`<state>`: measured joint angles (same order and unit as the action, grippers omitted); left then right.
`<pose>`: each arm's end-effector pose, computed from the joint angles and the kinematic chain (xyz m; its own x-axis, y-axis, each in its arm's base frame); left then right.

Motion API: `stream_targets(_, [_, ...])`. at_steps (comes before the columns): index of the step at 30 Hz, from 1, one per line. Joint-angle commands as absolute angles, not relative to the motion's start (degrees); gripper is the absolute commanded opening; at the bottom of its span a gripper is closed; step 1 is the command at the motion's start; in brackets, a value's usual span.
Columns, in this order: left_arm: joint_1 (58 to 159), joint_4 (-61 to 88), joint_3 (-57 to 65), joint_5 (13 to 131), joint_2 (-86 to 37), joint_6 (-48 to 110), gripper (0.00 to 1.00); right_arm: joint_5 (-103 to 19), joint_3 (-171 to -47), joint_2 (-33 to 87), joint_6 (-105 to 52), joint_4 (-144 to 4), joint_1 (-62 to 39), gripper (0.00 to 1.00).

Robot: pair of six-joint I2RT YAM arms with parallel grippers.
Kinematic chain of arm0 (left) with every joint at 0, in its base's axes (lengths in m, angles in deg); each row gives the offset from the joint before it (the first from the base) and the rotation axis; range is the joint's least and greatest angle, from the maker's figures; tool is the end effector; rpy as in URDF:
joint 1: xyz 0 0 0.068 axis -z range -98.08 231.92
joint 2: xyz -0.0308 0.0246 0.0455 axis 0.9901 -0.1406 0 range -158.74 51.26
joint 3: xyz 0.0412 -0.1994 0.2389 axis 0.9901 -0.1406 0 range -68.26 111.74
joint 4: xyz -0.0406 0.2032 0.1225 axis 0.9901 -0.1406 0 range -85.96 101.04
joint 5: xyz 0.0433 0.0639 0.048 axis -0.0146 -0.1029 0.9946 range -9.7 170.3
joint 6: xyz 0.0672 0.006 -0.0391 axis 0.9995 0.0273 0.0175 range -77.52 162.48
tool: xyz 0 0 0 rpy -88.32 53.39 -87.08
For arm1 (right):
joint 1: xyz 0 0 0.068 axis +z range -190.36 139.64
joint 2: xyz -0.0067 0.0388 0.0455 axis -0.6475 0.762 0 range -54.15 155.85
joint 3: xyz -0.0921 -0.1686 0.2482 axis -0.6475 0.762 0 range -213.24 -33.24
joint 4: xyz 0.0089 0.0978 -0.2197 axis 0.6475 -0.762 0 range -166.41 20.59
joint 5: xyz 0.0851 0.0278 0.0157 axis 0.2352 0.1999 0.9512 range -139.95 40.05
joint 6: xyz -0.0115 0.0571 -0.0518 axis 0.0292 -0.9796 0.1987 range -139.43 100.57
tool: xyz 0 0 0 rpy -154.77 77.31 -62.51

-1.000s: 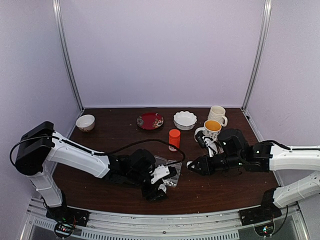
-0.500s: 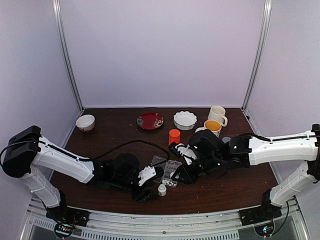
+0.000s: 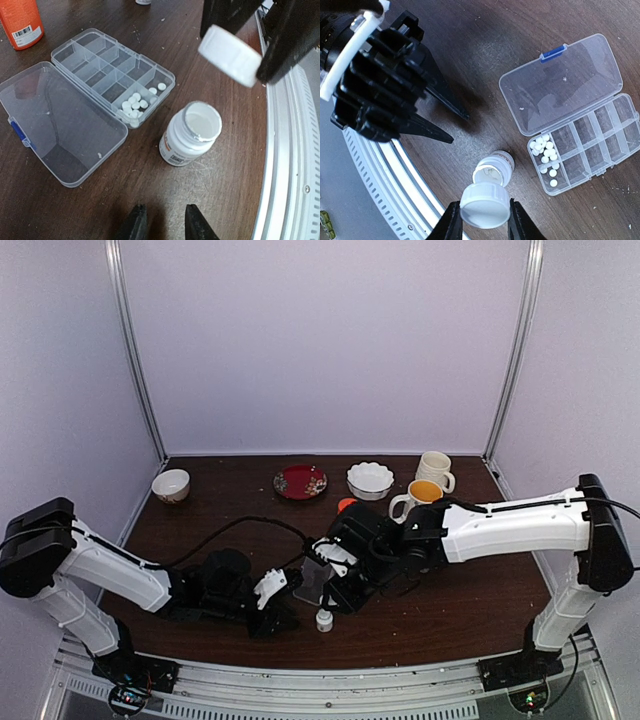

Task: Sort the pills into containers
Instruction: Place the lid of the pill bottle on the pill bottle.

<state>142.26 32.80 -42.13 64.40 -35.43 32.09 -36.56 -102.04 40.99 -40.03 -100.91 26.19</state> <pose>0.1186 -0.2452 0.1683 -0.4747 0.4831 -0.7357 0.8701 0.3838 -0.3093 0.1242 0.3248 0.2560 -0.6466 -0.6306 -0.4293 -0.7628 0.5298 0.3707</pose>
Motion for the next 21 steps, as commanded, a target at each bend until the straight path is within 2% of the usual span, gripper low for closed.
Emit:
stream_targets(1, [141.26, 39.59, -44.29, 62.87, -33.71, 30.92, 0.25, -39.17, -107.0, 43.93, -38.19, -107.04, 27.73, 0.17])
stream_targets(5, [140.7, 41.01, -45.73, 62.85, -32.89, 29.87, 0.15, -40.2, -109.6, 46.27, -38.15, -110.22, 28.44, 0.17])
stream_targets(21, [140.54, 47.07, -53.21, 68.25, -25.84, 27.07, 0.15, -42.02, -117.05, 53.05, -38.67, -116.93, 29.45, 0.16])
